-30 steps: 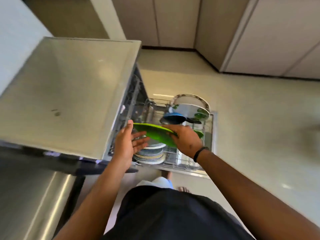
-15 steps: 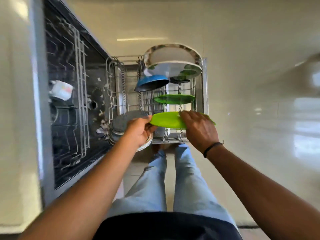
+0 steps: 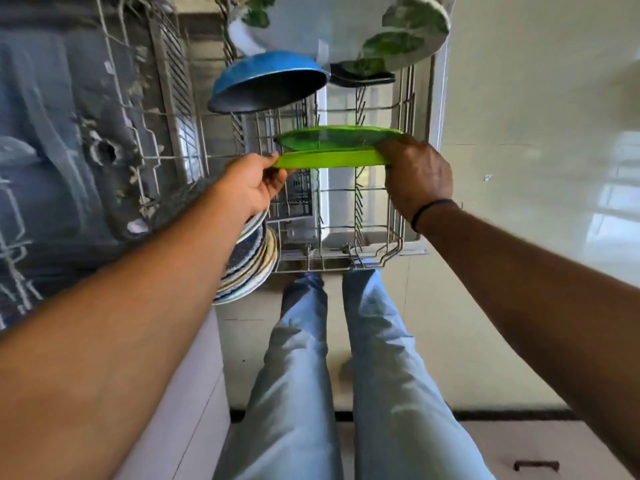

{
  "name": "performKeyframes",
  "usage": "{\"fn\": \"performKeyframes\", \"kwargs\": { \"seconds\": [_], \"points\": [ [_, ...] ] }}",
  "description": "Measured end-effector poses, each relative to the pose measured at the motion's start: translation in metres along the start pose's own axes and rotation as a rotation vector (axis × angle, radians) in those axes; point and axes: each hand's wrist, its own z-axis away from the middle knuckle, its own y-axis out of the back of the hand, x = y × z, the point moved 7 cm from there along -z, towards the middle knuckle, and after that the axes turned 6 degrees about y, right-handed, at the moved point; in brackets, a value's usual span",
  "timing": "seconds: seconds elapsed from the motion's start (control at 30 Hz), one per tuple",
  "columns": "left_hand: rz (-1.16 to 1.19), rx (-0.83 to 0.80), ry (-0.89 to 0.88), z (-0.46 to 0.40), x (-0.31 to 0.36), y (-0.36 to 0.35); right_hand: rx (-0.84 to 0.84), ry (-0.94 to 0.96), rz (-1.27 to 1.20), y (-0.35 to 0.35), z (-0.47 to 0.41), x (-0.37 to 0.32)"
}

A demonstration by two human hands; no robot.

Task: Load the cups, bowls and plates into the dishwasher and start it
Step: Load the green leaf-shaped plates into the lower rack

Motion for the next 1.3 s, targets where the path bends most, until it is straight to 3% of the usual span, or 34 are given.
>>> {"fn": "performKeyframes", "kwargs": {
  "seconds": [0.5, 0.77, 1.13, 1.3],
  "points": [
    [0.089, 0.091, -0.051, -0.009, 0.025, -0.022, 0.068, -0.056, -0.093, -0.009, -0.033, 0.012],
    [0.066, 0.125, -0.01, -0.016, 0.009, -0.017, -0.05, -0.077, -0.077, -0.026, -0.035, 0.012],
    [0.075, 0.097, -0.036, -0.017, 0.008, -0.021, -0.052, -0.114, -0.024, -0.026, -0.035, 0.002],
    [-0.024, 0.1, -0.082, -0.013, 0.004, -0.023, -0.04, -0.094, -0.041, -0.026, -0.03, -0.014]
  ]
}}
